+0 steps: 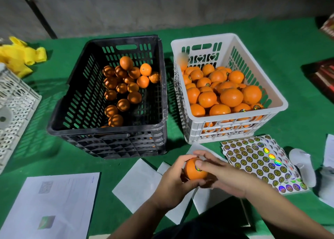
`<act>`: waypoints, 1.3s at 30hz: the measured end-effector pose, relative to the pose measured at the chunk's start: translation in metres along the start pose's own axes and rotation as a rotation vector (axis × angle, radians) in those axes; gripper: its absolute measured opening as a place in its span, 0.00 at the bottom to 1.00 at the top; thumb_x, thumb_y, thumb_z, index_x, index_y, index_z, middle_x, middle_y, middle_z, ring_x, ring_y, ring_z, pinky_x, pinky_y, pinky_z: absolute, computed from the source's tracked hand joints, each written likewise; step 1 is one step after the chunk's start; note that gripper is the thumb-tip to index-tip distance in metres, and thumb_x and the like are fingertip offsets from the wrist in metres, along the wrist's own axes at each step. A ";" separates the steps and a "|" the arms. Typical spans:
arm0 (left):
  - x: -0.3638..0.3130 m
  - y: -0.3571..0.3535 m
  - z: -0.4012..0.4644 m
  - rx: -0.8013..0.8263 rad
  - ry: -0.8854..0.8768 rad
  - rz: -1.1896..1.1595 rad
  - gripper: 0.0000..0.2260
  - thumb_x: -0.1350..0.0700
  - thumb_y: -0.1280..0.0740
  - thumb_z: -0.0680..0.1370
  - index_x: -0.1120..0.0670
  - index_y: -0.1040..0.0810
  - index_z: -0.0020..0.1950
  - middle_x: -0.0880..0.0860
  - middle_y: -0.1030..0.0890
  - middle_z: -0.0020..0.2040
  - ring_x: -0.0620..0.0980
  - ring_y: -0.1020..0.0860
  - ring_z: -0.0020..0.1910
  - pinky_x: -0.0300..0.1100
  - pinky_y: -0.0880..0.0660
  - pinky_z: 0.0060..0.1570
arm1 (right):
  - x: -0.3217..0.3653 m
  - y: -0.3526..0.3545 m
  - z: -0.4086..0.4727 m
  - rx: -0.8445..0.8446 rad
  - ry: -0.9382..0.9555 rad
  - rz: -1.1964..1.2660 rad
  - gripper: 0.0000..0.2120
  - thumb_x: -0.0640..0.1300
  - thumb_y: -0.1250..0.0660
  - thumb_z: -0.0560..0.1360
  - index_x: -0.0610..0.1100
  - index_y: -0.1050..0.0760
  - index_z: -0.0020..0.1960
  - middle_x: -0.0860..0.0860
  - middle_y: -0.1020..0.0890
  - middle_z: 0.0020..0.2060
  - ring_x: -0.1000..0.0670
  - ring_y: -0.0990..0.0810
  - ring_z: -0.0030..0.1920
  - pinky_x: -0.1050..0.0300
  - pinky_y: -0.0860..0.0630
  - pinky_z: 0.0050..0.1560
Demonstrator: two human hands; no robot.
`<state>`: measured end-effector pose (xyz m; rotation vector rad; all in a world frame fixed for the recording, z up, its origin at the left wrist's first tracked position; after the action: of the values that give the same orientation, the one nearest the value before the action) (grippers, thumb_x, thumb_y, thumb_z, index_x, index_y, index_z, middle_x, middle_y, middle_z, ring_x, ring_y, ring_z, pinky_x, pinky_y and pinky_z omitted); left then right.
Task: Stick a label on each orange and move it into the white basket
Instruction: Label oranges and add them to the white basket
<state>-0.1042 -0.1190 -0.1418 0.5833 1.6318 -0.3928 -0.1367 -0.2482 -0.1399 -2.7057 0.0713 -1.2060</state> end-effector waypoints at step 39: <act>-0.081 0.170 0.093 -0.154 0.360 0.833 0.13 0.39 0.41 0.80 0.31 0.29 0.65 0.39 0.19 0.54 0.42 0.19 0.39 0.42 0.28 0.35 | 0.205 -0.014 0.085 -0.763 0.783 -1.269 0.28 0.54 0.36 0.81 0.45 0.34 0.78 0.45 0.35 0.78 0.43 0.36 0.77 0.45 0.35 0.75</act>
<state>0.0761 -0.0459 -0.0622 1.1887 1.5728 0.4698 0.0629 -0.2457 -0.0426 -2.4296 -1.5571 -2.9881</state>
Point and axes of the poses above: each hand's wrist, its own z-axis towards the middle knuckle, its own y-axis out of the back of the hand, x = y × z, the point moved 9 cm from there along z, towards the middle knuckle
